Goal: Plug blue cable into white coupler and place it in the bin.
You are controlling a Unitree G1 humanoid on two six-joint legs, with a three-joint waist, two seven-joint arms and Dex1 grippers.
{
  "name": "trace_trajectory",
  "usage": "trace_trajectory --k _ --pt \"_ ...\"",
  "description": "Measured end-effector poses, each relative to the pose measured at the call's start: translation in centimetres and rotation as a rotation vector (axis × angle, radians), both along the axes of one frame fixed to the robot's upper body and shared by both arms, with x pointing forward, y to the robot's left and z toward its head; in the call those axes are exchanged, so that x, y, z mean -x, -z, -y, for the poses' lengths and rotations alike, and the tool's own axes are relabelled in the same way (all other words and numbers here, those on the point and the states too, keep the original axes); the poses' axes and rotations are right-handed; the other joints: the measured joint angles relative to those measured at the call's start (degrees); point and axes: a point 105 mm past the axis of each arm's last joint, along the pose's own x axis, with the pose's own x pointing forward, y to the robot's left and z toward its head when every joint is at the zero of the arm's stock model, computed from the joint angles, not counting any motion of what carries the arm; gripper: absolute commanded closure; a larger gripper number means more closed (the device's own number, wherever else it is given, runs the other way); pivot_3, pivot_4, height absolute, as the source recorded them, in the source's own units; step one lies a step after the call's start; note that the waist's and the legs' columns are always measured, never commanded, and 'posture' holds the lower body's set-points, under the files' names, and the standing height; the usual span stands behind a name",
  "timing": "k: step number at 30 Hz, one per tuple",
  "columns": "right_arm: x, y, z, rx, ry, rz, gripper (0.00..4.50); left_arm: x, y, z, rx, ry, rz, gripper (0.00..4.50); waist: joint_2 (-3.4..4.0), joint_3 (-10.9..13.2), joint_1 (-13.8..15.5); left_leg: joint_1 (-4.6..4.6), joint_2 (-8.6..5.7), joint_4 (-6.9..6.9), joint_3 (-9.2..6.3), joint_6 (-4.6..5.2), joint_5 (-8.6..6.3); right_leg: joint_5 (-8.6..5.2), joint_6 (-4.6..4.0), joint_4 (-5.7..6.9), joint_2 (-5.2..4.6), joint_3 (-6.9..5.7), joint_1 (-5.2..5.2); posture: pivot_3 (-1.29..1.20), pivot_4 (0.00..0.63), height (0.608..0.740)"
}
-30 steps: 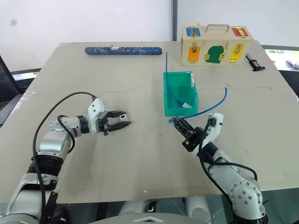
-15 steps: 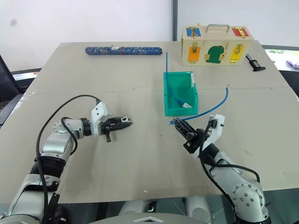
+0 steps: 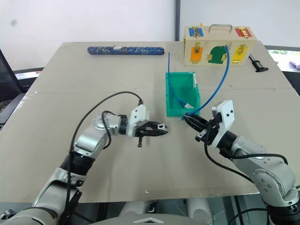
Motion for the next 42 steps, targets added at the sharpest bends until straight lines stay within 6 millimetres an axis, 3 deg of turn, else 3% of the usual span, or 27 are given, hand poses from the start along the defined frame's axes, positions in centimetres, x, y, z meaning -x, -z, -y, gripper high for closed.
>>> trace_trajectory --k 5,14,19,23,42 --pt "-0.3 0.0 -1.3 0.142 -0.152 0.061 4.50 -1.2 1.7 0.9 -0.069 -0.021 0.005 4.11 -0.02 0.04 0.16 -0.03 -0.04 0.06 0.01 0.00 0.00 0.01 0.01 -0.01 -0.02 0.02 0.00 0.00 0.150 0.740" --pt "-2.4 1.5 -4.0 0.314 -0.345 0.092 4.50 -1.5 1.7 1.0 -0.100 0.018 0.066 4.11 -0.03 0.03 0.29 -0.03 -0.04 0.08 -0.03 0.00 0.00 0.02 0.00 0.00 -0.05 0.00 0.01 0.00 0.150 0.740" --pt "-3.7 2.8 -4.1 0.387 -0.389 0.084 4.50 -1.5 1.7 1.1 -0.106 0.030 0.085 4.11 -0.03 0.03 0.33 -0.04 -0.06 0.09 -0.03 0.00 0.00 0.02 0.00 -0.01 -0.08 0.00 0.00 0.00 0.150 0.740" --pt "-4.3 2.7 -4.1 0.432 -0.421 0.109 4.50 -1.4 1.7 1.1 -0.107 0.030 0.088 4.11 -0.03 0.03 0.34 -0.03 -0.06 0.08 -0.08 0.00 0.00 0.02 0.00 0.00 -0.07 -0.02 0.00 0.00 0.150 0.740" --pt "-3.9 3.0 -4.7 0.558 -0.555 0.159 4.50 -1.3 1.9 1.1 -0.102 0.016 0.091 4.11 -0.01 -0.03 0.34 0.06 -0.07 0.09 -0.06 0.00 0.00 0.02 0.00 0.04 -0.09 -0.02 0.06 0.00 0.150 0.740"
